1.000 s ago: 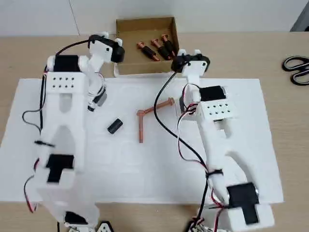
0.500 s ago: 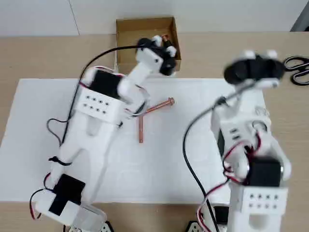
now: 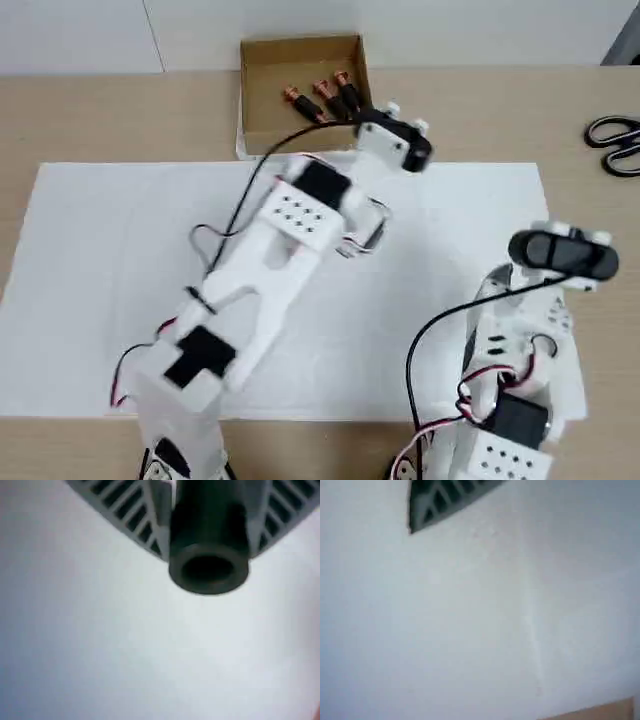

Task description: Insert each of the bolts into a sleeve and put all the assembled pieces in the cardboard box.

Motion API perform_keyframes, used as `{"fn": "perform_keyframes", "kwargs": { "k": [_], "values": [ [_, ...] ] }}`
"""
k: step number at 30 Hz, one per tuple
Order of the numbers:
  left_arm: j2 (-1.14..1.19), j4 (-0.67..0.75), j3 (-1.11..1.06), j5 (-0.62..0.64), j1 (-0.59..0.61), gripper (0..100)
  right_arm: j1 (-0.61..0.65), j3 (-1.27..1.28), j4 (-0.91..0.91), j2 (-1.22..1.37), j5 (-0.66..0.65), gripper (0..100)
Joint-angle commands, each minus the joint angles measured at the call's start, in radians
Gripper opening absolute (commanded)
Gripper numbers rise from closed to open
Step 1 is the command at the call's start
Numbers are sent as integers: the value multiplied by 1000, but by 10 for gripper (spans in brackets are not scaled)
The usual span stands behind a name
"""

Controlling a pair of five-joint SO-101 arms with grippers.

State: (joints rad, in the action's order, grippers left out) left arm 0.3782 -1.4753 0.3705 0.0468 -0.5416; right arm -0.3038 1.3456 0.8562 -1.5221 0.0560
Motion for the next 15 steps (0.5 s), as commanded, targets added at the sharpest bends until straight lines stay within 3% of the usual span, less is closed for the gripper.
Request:
{"fn": "perform_keyframes", "kwargs": {
  "k": [1, 9, 15],
  "values": [
    [66, 17, 206, 81, -17, 5, -39, 60, -16, -102, -12, 136],
    [313, 5, 475, 302, -23, 5, -107, 189, 33, -283, -12, 136],
    [440, -97, 613, 431, -77, 5, -107, 201, 67, -289, -12, 136]
  ]
}}
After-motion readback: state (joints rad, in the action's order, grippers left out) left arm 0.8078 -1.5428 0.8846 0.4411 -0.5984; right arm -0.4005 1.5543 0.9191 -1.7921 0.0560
